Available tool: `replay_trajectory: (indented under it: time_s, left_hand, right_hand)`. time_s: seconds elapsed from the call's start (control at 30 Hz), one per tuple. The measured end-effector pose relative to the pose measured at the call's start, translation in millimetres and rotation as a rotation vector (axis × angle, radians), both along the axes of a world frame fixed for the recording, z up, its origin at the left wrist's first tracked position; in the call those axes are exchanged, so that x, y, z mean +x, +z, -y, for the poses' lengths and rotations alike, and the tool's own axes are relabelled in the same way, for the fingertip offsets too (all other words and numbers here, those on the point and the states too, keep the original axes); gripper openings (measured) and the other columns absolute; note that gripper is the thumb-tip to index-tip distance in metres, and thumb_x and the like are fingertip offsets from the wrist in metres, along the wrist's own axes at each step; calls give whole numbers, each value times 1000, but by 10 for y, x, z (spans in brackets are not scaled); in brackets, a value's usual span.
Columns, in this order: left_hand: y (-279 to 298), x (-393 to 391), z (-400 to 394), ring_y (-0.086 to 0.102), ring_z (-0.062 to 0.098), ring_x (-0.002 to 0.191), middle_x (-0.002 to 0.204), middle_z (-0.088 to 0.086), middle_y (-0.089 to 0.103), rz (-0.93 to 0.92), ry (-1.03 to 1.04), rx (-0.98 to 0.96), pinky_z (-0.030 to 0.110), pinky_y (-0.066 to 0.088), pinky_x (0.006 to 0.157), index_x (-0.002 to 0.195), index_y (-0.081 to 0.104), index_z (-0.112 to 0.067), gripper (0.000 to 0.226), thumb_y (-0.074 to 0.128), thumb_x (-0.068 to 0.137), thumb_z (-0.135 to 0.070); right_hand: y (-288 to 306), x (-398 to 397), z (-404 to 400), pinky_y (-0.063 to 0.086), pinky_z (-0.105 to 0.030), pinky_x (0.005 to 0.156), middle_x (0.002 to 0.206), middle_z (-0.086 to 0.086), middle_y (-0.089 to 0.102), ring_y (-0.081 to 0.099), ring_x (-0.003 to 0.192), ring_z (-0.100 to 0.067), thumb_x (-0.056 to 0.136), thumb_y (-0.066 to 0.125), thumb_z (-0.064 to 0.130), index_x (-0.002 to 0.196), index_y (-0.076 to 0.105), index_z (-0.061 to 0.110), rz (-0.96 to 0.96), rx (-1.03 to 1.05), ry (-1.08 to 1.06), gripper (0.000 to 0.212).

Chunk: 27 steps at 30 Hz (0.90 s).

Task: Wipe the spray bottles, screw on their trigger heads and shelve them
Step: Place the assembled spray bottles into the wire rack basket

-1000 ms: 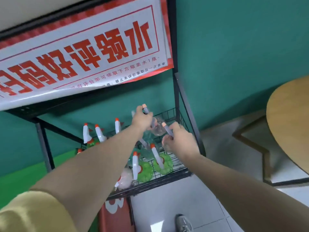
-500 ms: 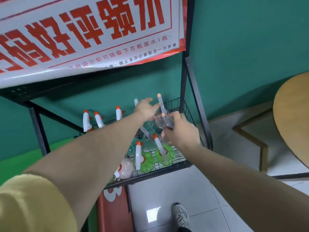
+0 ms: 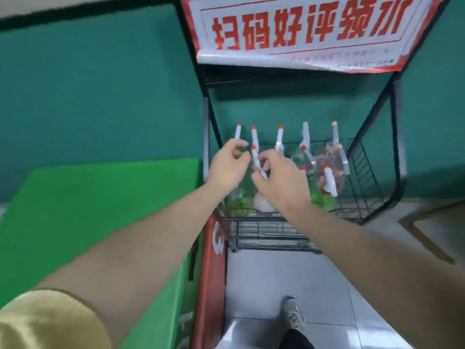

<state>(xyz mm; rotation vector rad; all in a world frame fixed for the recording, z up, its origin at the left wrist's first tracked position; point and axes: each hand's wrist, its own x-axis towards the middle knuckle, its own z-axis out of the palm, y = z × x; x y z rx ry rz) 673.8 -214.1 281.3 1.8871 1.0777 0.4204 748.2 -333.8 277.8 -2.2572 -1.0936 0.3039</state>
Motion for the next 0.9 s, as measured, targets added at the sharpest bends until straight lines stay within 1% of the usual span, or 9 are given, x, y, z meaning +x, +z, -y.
replay_trajectory:
  time_s: [0.13, 0.23, 0.3, 0.4, 0.47, 0.53, 0.63, 0.77, 0.9]
  left_hand:
    - [7, -1600, -296, 49, 9, 62, 79, -3, 57, 36, 136, 38, 27, 39, 67, 111, 60, -27, 19, 60, 97, -13]
    - [-72, -2953, -475, 45, 9, 56, 74, -4, 52, -26, 233, 20, 19, 36, 54, 122, 62, -16, 24, 59, 98, -11]
    - [-135, -3827, -541, 46, 12, 56, 74, -3, 55, -126, 280, 25, 19, 37, 54, 125, 62, -13, 27, 60, 98, -11]
    - [-287, -4923, -574, 57, 22, 79, 102, 9, 66, -334, 263, 27, 30, 44, 76, 131, 62, -13, 35, 65, 96, -15]
    - [-391, -5507, -573, 59, 26, 100, 117, 10, 62, -424, 304, 51, 33, 46, 94, 132, 62, -16, 38, 67, 95, -21]
    - [-487, -5979, -530, 58, 30, 111, 120, 8, 57, -460, 385, 58, 43, 45, 105, 132, 62, -21, 39, 66, 94, -27]
    - [-642, -6484, -409, 48, 34, 128, 139, 14, 48, -553, 402, -6, 41, 38, 111, 138, 58, -19, 45, 66, 94, -17]
    - [-914, -6915, -225, 40, 32, 132, 157, 10, 31, -689, 217, -79, 46, 40, 111, 150, 47, -25, 65, 63, 91, -3]
    - [-1169, -7054, -186, 42, 34, 138, 165, 9, 19, -709, 130, -44, 41, 42, 112, 148, 52, -21, 58, 59, 95, 0]
  right_hand:
    - [-21, -1412, -292, 47, -35, 75, 102, 10, 60, 59, 90, -17, 96, 53, 36, 126, 53, 28, -60, -26, 154, 31]
    - [-139, -2535, -509, 49, -35, 84, 108, 9, 61, 63, 99, -19, 95, 55, 39, 130, 50, 30, -102, -126, 307, 37]
    - [-221, -3238, -663, 49, -36, 88, 116, 6, 62, 64, 105, -23, 94, 57, 40, 135, 48, 30, -105, -218, 427, 42]
    - [-372, -4112, -857, 50, -37, 89, 120, 2, 62, 64, 107, -25, 94, 57, 41, 138, 44, 30, -121, -317, 576, 47]
    - [-464, -4569, -990, 51, -37, 89, 122, 0, 62, 64, 107, -26, 94, 57, 42, 140, 43, 31, -120, -376, 642, 49]
    - [-565, -4959, -1116, 51, -38, 90, 123, -1, 62, 63, 108, -27, 94, 56, 43, 141, 42, 33, -104, -422, 710, 50]
    - [-711, -5473, -1238, 52, -36, 89, 124, -3, 64, 64, 107, -27, 95, 55, 43, 143, 43, 33, -93, -489, 829, 50]
    - [-934, -5997, -1236, 50, -34, 85, 124, -3, 65, 63, 111, -27, 92, 57, 56, 138, 50, 28, -63, -552, 928, 54]
    - [-1219, -6243, -1232, 46, -33, 75, 114, -5, 63, 63, 99, -27, 94, 58, 51, 126, 54, 24, -55, -561, 937, 42]
